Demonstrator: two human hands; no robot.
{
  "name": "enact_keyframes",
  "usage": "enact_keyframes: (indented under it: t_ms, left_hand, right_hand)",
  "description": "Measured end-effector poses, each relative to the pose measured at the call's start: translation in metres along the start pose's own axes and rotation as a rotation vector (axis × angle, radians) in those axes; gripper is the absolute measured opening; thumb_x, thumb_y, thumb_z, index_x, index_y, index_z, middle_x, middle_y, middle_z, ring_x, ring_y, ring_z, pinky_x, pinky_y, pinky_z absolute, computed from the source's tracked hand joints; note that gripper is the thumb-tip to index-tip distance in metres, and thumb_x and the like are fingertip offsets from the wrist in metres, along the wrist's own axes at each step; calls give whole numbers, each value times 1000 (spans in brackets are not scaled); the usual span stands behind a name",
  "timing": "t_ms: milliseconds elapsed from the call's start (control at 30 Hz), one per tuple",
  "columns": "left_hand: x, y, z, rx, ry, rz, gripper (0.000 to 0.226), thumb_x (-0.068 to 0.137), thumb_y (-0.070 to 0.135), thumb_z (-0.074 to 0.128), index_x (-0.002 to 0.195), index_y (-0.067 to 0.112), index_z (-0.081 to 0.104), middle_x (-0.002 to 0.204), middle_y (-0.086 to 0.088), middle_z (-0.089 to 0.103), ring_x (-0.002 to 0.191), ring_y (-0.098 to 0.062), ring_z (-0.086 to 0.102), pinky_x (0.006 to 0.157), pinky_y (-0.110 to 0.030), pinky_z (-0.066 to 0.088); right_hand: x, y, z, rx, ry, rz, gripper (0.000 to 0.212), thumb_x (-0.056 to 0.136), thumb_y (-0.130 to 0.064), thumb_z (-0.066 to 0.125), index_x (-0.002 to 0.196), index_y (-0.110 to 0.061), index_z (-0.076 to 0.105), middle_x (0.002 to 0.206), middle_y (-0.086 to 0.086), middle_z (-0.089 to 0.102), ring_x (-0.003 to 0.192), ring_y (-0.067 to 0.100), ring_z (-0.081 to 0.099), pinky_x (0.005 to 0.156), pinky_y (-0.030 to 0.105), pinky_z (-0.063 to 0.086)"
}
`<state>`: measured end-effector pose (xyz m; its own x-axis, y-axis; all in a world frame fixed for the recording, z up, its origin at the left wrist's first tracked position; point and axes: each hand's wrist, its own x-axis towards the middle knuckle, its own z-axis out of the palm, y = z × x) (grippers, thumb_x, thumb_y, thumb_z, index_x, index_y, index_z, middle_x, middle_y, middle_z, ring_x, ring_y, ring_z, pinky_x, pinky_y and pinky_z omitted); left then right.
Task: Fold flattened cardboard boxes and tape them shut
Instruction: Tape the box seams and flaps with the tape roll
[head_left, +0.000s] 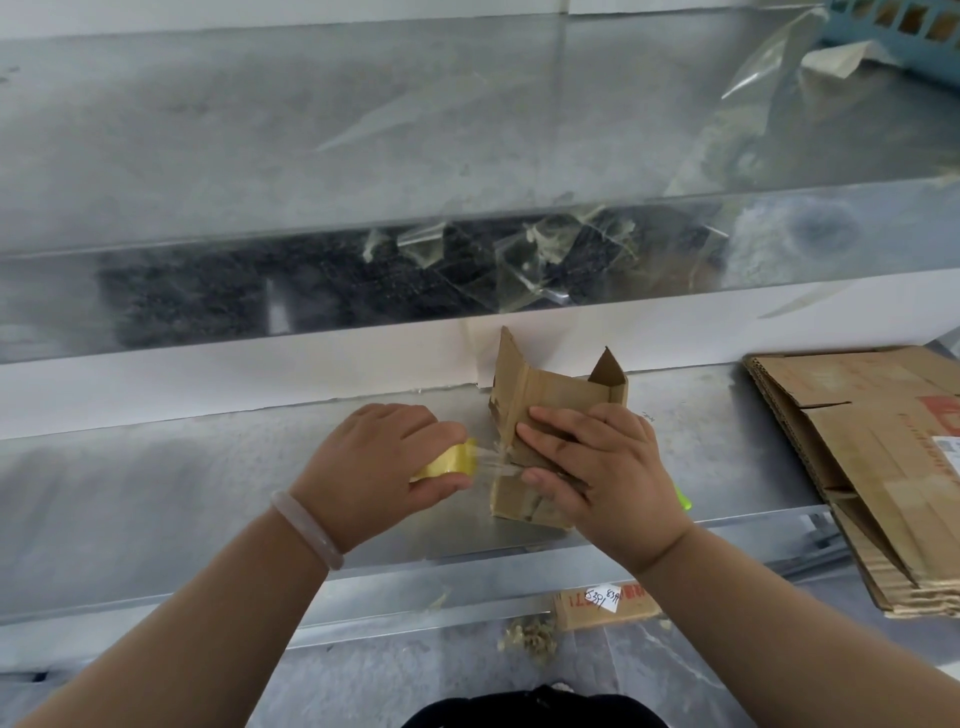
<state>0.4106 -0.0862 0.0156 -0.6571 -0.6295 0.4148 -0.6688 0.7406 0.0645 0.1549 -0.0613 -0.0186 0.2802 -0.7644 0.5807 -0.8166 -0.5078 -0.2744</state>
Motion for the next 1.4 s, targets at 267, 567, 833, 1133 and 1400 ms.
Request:
enact_keyframes:
  t_ms: [267, 567, 833, 1133, 1400]
  left_hand:
    - [0, 5, -4, 73, 153, 29, 25, 79, 39, 72, 93, 18, 71, 77, 3, 64, 63, -19, 59, 63, -31, 46]
    - [7, -5, 1, 68, -4, -37, 28, 81, 44, 64, 94, 19, 68, 74, 2, 62, 61, -20, 57, 59, -31, 47]
    - [11, -7, 10, 32, -81, -87, 30, 82, 48, 56, 92, 21, 64, 70, 4, 57, 58, -19, 54, 55, -30, 47]
    - [14, -6, 16, 21, -119, -94, 27, 84, 47, 58, 92, 22, 62, 69, 4, 57, 58, -18, 53, 54, -32, 48]
    - [16, -3, 11, -70, -124, -184, 28, 80, 47, 57, 99, 29, 67, 78, 10, 60, 66, -13, 56, 62, -31, 49]
  right_hand:
    - [-1, -3, 0, 23, 7, 15, 41, 100, -51, 41, 114, -31, 74, 123, -16, 66, 99, 19, 59, 91, 28, 38]
    - [1, -4, 2, 27, 0, 25, 40, 99, -52, 42, 114, -31, 73, 123, -16, 66, 100, 17, 59, 92, 28, 38]
    - [3, -6, 3, 25, 47, -20, 34, 96, -42, 52, 124, -28, 68, 120, -12, 68, 95, 21, 60, 83, 40, 46]
    - [0, -4, 4, -23, 16, -83, 30, 101, -44, 46, 114, -37, 72, 121, -11, 68, 92, 22, 58, 85, 38, 43]
    - [6, -9, -3, 121, -33, 115, 29, 94, -45, 51, 106, -35, 75, 119, -18, 67, 100, 16, 58, 91, 35, 42]
